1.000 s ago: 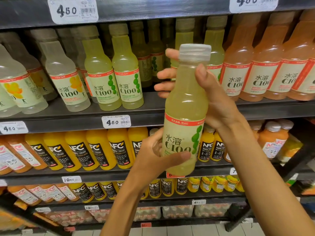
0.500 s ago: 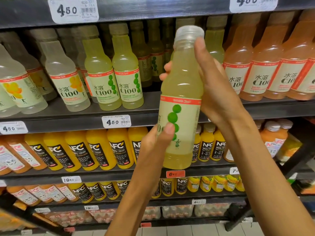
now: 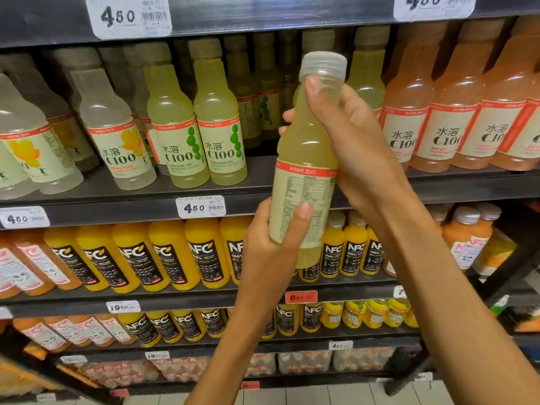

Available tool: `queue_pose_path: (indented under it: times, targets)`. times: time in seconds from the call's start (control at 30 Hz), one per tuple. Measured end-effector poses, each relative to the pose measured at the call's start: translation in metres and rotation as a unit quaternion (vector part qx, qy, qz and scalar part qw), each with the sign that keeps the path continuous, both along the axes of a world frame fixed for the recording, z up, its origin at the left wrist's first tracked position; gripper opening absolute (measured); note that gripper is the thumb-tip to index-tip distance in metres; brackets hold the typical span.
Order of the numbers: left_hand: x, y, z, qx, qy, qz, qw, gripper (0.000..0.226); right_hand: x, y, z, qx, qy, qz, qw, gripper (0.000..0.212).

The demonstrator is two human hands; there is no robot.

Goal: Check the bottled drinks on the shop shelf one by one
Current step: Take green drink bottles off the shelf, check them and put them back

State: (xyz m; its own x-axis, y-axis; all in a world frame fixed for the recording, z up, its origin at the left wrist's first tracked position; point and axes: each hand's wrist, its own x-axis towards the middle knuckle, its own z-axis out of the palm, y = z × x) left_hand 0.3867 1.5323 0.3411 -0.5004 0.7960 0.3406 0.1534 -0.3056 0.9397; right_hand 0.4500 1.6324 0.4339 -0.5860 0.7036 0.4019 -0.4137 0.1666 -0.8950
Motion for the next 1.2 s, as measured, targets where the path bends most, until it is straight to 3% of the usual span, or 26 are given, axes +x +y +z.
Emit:
queue_pose_path:
  times: [0.13,0.3,0.4,0.5,0.63,0.77,0.9,1.0,1.13,1.2]
  targets:
    - [-0.006,-0.004,-0.001,-0.004,-0.054,-0.051,0.997,0.036,0.003,0.007,0.002,-0.013,-0.004,0.031,0.999,0.032]
    - [-0.009,-0.009,-0.005,-0.030,-0.147,-0.177,0.973,0.068,-0.002,0.006,-0.003,-0.032,0.015,0.118,0.992,0.036]
    - [-0.006,-0.009,-0.007,-0.030,-0.123,-0.151,0.980,0.063,-0.001,0.004,-0.004,-0.038,0.038,0.140,0.989,0.032]
    - [-0.005,-0.008,-0.002,-0.007,-0.038,-0.057,0.998,0.045,0.000,0.003,-0.002,-0.016,0.021,0.081,0.996,0.030]
    - [-0.001,-0.003,-0.003,-0.002,0.013,-0.011,1.000,0.034,-0.003,0.001,-0.002,-0.013,-0.020,0.005,1.000,0.037]
    - [-0.002,-0.006,-0.005,-0.012,-0.019,-0.036,0.999,0.037,-0.001,0.003,-0.002,0.011,-0.061,-0.004,0.998,0.036]
    - [-0.009,-0.013,-0.006,-0.049,-0.120,-0.144,0.981,0.064,0.002,0.005,-0.001,-0.030,0.004,0.076,0.997,0.032]
    - [-0.006,-0.012,-0.007,-0.036,-0.152,-0.197,0.968,0.062,-0.001,0.001,-0.001,-0.065,0.037,0.138,0.988,0.032]
    - [-0.007,-0.011,-0.008,-0.046,-0.136,-0.169,0.975,0.069,-0.001,0.001,-0.001,-0.078,0.052,0.128,0.987,0.026]
    - [-0.010,-0.012,-0.009,-0.056,-0.091,-0.115,0.988,0.057,0.000,0.001,0.000,-0.059,0.039,0.090,0.993,0.023]
